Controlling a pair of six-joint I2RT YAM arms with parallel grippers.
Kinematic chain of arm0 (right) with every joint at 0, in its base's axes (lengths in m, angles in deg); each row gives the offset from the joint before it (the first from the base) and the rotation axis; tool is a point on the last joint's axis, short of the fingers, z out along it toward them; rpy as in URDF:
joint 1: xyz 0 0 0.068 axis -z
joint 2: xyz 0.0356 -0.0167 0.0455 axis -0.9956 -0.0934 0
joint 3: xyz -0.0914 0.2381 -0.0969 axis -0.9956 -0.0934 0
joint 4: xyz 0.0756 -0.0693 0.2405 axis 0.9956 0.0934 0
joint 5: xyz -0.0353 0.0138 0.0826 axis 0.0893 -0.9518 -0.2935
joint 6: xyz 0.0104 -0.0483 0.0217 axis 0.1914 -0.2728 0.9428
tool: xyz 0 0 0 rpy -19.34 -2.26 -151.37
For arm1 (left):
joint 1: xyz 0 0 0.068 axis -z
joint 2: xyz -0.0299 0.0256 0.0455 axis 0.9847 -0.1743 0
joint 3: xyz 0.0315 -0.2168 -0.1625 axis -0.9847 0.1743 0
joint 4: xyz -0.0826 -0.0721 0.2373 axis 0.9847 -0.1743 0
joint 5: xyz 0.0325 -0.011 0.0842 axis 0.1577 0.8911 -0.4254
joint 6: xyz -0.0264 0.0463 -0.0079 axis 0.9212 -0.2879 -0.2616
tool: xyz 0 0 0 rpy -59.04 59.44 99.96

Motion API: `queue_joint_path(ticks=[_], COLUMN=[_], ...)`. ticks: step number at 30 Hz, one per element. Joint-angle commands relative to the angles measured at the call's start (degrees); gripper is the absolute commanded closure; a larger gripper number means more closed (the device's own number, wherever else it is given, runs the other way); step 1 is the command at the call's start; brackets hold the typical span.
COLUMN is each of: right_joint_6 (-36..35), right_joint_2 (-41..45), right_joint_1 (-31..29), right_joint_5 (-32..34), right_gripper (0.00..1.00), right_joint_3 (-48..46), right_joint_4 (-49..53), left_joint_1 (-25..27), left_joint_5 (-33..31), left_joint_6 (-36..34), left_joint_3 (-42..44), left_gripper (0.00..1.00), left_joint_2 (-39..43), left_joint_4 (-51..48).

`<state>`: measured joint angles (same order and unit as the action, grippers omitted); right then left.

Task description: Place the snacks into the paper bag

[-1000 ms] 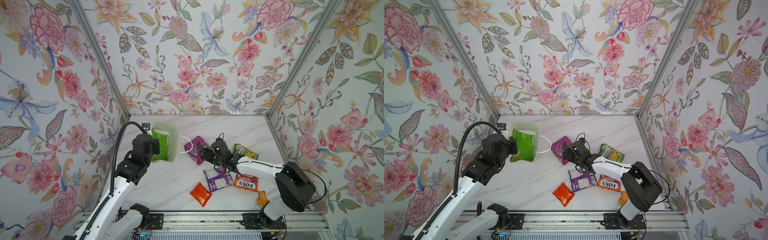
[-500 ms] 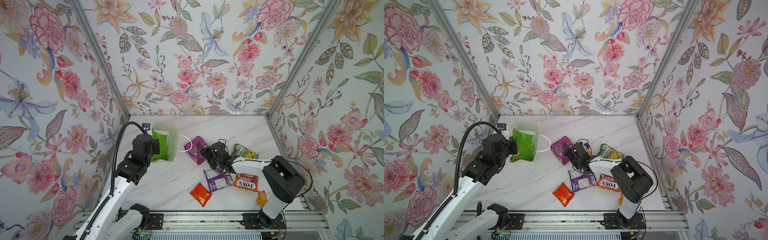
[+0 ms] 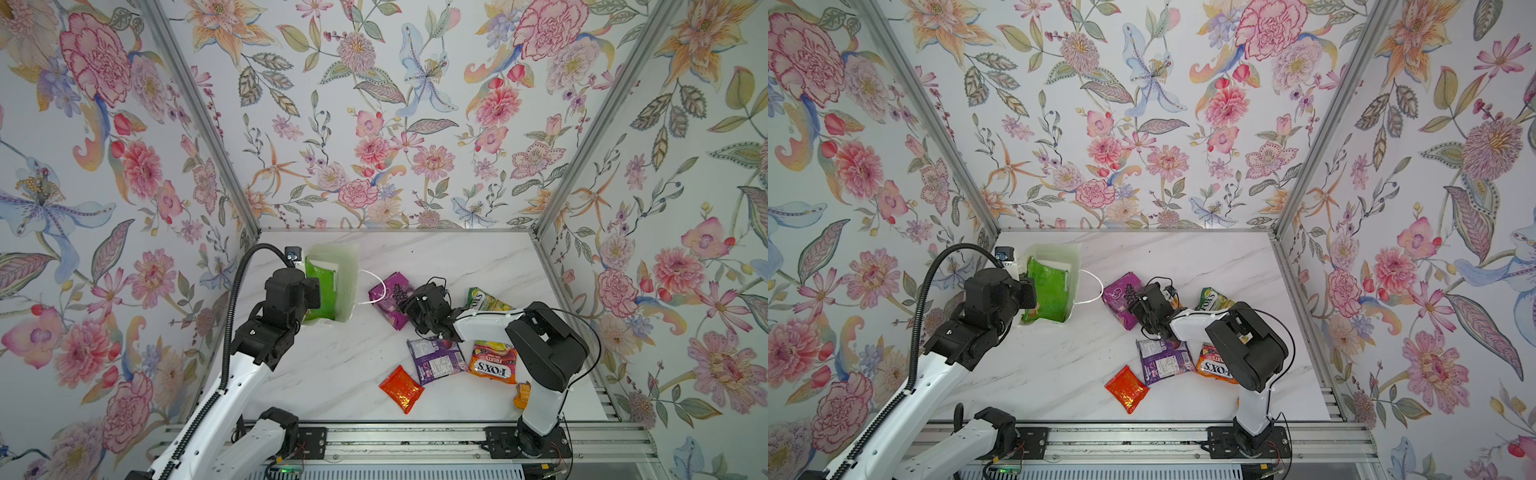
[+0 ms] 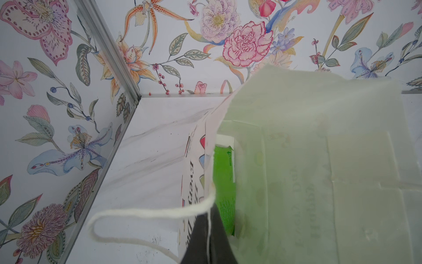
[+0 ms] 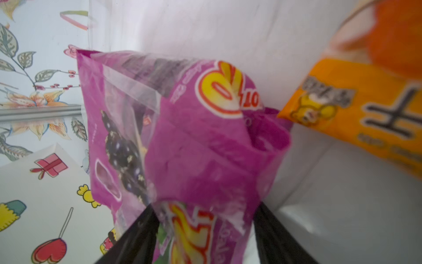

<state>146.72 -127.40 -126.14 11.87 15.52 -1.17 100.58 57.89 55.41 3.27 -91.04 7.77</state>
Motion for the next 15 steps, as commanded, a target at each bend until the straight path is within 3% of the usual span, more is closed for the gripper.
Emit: queue_joint_path(ticks=[1, 5, 11, 15], right_joint_6=[2.4, 2.6, -0.1, -1.7], right_joint_2=[-0.9, 1.7, 4.7, 6.3], right_joint_1=[0.0, 0.0, 0.0, -0.2], right_joint_5=[2.1, 4.1, 4.7, 4.2], right_gripper=[0.51, 0.73, 0.85, 0.85], right_joint_3=[-5.3, -8.2, -8.5, -9.0], right_joint_4=[-4.0, -6.7, -6.2, -6.5], left_joint_1=[-0.8, -0.8, -0.9, -1.1], left_joint_5=[0.2, 0.4, 0.5, 0.8], left_joint_6=[0.0, 0.0, 0.0, 0.0], left_joint_3=[0.5, 0.5, 0.4, 0.5], left_gripper=[1.00, 1.00, 1.00, 1.00], left_joint_2=[0.0, -0.3, -0.5, -0.7], left_joint_4=[1.2, 1.1, 1.1, 1.1])
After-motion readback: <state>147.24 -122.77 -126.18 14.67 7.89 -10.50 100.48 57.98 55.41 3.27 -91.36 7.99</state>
